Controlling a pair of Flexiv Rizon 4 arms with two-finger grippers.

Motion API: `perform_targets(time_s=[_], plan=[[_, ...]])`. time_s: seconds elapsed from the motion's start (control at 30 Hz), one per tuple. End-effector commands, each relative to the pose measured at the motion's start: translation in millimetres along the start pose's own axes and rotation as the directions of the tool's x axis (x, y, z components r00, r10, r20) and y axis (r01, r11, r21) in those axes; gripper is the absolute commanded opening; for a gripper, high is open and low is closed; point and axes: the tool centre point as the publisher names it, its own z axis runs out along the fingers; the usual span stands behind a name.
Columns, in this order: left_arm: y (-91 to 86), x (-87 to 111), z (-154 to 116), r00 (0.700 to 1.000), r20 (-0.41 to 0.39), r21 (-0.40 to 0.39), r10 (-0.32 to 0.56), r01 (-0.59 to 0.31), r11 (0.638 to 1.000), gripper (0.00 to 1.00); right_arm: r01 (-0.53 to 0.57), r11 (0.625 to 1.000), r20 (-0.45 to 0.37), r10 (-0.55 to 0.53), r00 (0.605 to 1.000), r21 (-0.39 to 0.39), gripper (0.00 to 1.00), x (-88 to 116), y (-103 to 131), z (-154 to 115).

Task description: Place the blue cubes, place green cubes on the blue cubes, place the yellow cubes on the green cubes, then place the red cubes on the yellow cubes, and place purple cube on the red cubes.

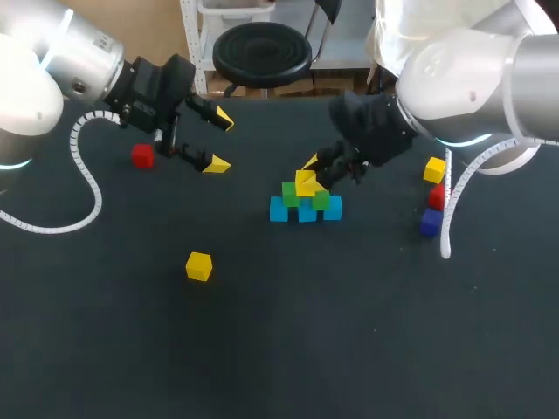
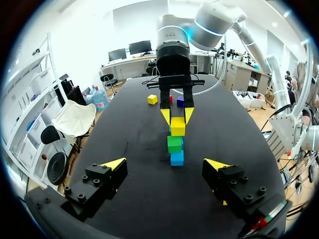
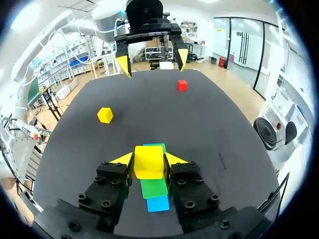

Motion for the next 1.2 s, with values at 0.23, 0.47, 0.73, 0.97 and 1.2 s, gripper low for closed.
perform_targets(time_s=[0.23, 0.47, 0.73, 0.97, 1.2], plan=[[0.9, 0.0, 0.1, 1.0, -0.001, 0.002, 0.0, 0.0, 1.0, 1.0, -0.002, 1.0, -0.002, 0.002, 1.0, -0.002, 0.41, 0.6, -5.7, 2.1], [0.9, 0.0, 0.1, 1.0, -0.001, 0.002, 0.0, 0.0, 1.0, 1.0, 0.0, 1.0, -0.002, 0.0, 1.0, -0.009, 0.57, 0.0, -9.3, 1.4], [0.9, 0.0, 0.1, 1.0, -0.001, 0.002, 0.0, 0.0, 1.0, 1.0, 0.037, 0.999, 0.008, -0.037, 0.999, 0.025, 1.0, -1.2, -7.5, -17.9], [0.9, 0.0, 0.1, 1.0, -0.001, 0.002, 0.0, 0.0, 1.0, 1.0, 0.101, 0.995, -0.009, -0.101, 0.995, 0.023, 1.0, 5.0, -2.8, -50.9], [0.9, 0.0, 0.1, 1.0, -0.001, 0.002, 0.0, 0.0, 1.0, 1.0, 0.116, 0.992, -0.029, -0.115, 0.993, 0.054, 1.0, 16.5, 2.4, -88.2]])
